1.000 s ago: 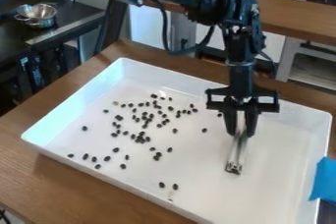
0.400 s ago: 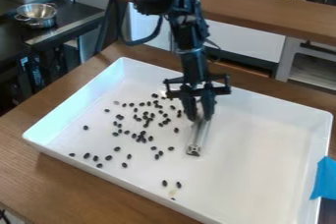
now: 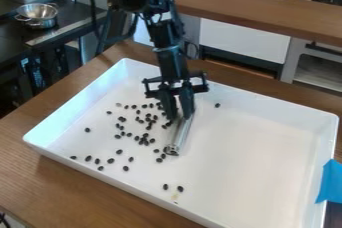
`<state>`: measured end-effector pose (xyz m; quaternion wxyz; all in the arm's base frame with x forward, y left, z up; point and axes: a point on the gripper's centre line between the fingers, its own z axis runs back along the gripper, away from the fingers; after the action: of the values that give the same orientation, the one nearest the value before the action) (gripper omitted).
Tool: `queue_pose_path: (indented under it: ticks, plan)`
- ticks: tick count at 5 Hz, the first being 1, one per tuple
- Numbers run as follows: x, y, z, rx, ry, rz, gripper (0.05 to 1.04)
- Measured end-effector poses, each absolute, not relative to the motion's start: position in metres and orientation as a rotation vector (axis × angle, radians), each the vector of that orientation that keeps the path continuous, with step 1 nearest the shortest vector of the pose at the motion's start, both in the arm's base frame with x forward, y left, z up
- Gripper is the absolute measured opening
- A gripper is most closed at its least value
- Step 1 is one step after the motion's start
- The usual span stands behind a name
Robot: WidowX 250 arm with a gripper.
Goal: Sweep into pile
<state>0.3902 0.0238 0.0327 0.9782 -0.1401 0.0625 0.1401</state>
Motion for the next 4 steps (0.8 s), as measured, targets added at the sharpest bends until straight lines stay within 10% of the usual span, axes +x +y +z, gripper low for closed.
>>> queue_pose_path:
  ticks: [4]
  plan:
    - [0.362, 0.105, 0.034, -0.216, 0.127, 0.279, 0.31]
